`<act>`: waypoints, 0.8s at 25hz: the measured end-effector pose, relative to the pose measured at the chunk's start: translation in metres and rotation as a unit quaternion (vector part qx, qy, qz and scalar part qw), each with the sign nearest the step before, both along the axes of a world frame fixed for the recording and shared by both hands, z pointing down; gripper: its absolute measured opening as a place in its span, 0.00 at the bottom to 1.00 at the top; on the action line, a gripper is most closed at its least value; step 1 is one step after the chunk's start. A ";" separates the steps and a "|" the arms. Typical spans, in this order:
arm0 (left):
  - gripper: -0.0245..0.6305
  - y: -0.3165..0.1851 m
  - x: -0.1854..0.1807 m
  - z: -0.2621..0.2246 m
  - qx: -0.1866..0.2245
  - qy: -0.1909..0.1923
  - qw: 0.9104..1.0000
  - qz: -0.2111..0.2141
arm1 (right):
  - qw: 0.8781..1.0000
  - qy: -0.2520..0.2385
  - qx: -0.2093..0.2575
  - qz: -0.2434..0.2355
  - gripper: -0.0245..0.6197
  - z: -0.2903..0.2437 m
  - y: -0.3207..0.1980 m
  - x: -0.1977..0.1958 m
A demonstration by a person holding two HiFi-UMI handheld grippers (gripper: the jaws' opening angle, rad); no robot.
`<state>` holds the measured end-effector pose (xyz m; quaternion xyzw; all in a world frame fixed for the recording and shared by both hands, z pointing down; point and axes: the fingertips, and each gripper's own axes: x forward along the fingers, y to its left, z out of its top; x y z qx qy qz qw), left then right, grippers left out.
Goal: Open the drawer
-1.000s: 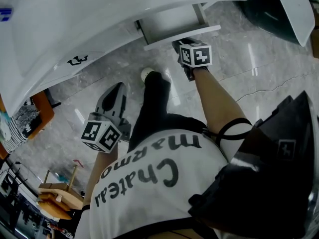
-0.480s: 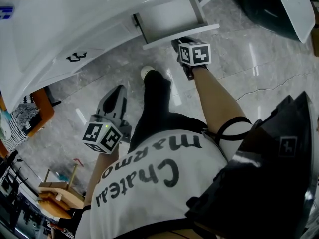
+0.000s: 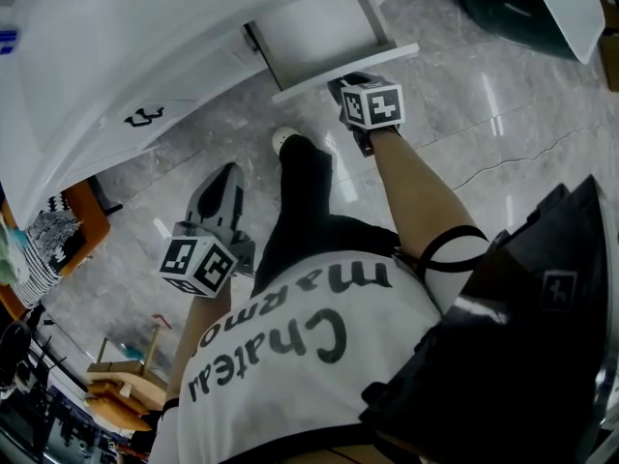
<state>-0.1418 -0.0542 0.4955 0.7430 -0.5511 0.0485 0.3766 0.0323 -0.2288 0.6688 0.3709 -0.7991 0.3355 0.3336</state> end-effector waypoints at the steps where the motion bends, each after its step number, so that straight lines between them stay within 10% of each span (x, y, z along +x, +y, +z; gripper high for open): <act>1: 0.03 0.002 -0.001 0.001 -0.001 0.001 1.000 -0.001 | 1.000 0.001 -0.001 0.003 0.26 0.000 0.001 0.000; 20: 0.03 0.003 0.026 0.011 -0.015 0.010 0.999 0.040 | 1.000 0.006 -0.017 0.005 0.26 0.005 0.040 0.027</act>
